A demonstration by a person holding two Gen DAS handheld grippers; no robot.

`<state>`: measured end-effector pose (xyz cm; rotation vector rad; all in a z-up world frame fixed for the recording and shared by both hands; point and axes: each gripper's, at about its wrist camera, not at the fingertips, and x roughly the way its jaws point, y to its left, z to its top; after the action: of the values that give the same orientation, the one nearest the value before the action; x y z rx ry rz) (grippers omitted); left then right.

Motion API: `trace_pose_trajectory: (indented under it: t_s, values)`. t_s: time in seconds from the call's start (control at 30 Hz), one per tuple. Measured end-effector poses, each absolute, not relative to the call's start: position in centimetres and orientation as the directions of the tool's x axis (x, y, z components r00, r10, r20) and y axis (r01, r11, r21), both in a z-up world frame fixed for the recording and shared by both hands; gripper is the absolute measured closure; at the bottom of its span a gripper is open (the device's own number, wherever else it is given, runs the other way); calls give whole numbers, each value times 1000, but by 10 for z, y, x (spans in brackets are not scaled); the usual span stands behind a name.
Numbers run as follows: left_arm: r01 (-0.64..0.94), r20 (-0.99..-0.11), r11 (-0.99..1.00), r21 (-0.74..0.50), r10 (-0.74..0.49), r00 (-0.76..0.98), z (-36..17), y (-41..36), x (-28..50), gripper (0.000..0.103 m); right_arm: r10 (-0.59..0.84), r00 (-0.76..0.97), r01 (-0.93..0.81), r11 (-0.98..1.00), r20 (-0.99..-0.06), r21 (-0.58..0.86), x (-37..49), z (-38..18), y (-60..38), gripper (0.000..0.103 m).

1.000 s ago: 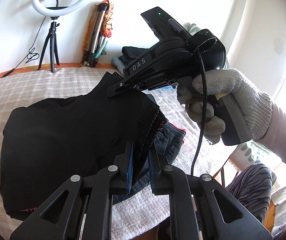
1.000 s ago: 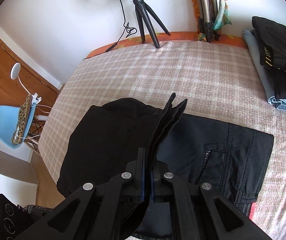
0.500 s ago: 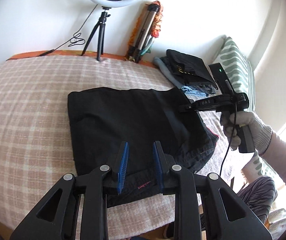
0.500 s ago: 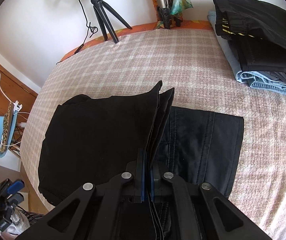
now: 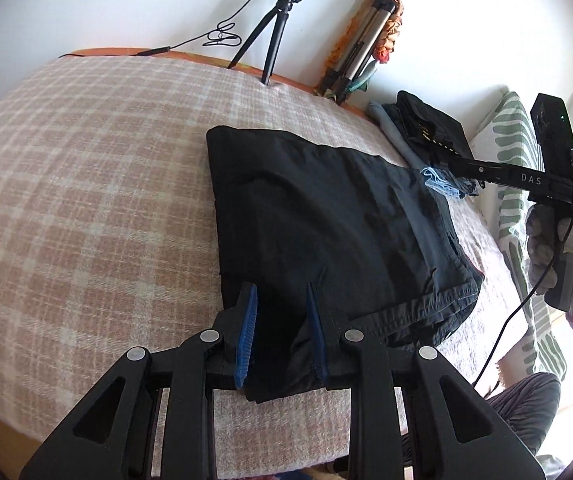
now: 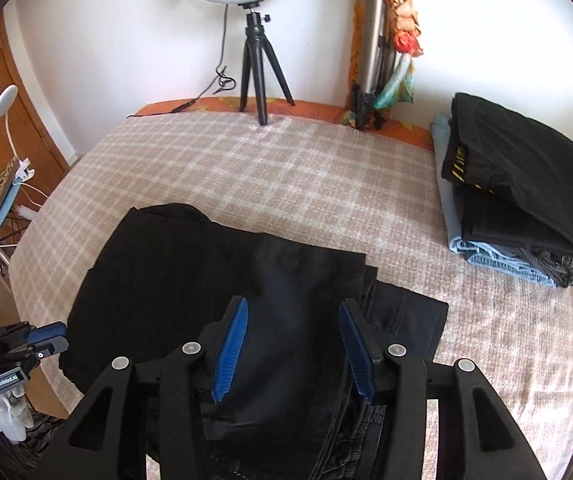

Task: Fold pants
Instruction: 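Lower the folded pants onto the bed and open both grippers, then grasp the folded black pants edge with the left gripper while the right gripper grasps the other end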

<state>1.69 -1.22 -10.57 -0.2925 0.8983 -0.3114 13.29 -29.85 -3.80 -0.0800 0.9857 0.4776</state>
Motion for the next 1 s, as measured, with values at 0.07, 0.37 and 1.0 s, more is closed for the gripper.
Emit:
trace_pose_trajectory:
  t_s: [0.07, 0.37, 1.0]
  values:
    - [171, -700, 910, -377, -401, 591, -102, -16, 18, 80, 443, 410, -497, 841, -797, 212, 135, -29, -272, 59]
    - [176, -719, 885, -431, -454, 526, -122, -22, 22, 80, 611, 137, -649, 650, -780, 396, 168, -56, -134, 72]
    - [210, -701, 854, -477, -513, 496, -133, -18, 4, 80, 464, 67, -596, 729, -883, 338, 220, -139, -83, 99]
